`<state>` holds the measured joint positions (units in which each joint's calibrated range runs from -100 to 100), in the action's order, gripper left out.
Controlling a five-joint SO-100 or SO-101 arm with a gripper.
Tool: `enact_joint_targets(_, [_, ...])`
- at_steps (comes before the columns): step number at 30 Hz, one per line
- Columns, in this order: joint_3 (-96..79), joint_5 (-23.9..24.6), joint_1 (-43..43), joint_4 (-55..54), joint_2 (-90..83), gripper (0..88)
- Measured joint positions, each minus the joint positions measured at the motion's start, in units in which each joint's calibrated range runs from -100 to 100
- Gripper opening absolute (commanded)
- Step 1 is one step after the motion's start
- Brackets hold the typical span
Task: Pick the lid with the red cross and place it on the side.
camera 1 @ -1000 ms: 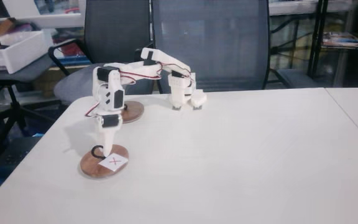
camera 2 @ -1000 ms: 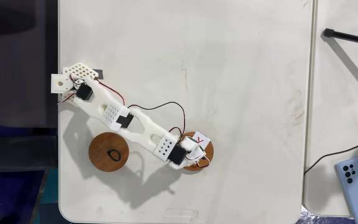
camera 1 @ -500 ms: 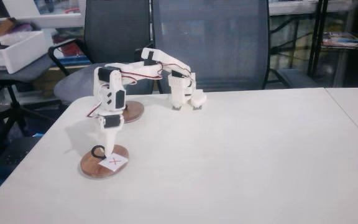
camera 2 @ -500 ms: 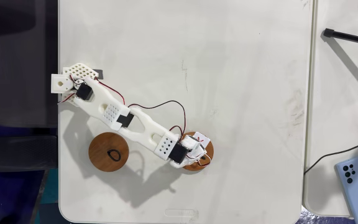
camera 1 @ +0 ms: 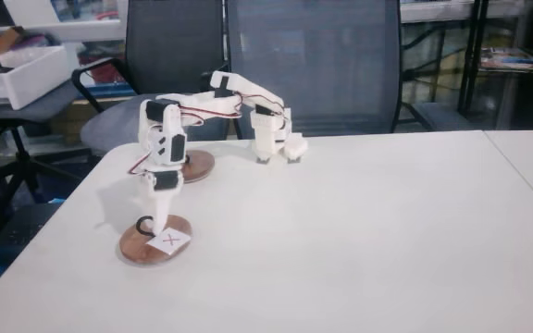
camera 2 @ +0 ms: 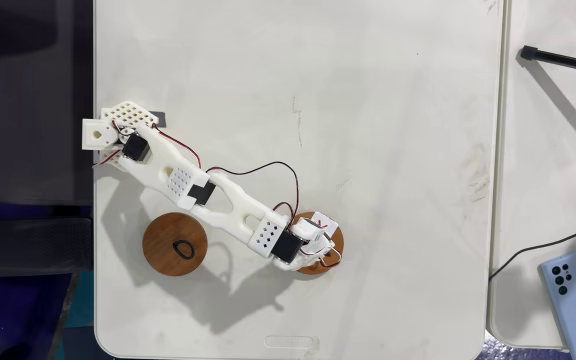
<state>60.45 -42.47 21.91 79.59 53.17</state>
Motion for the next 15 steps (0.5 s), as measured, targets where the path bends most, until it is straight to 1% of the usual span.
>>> enact_joint_targets(4, [0.0,0.0,0.0,-2.39,0.0,10.7])
enact_joint_targets(15, [0.0,0.0,0.0,-2.65,0.0,10.7])
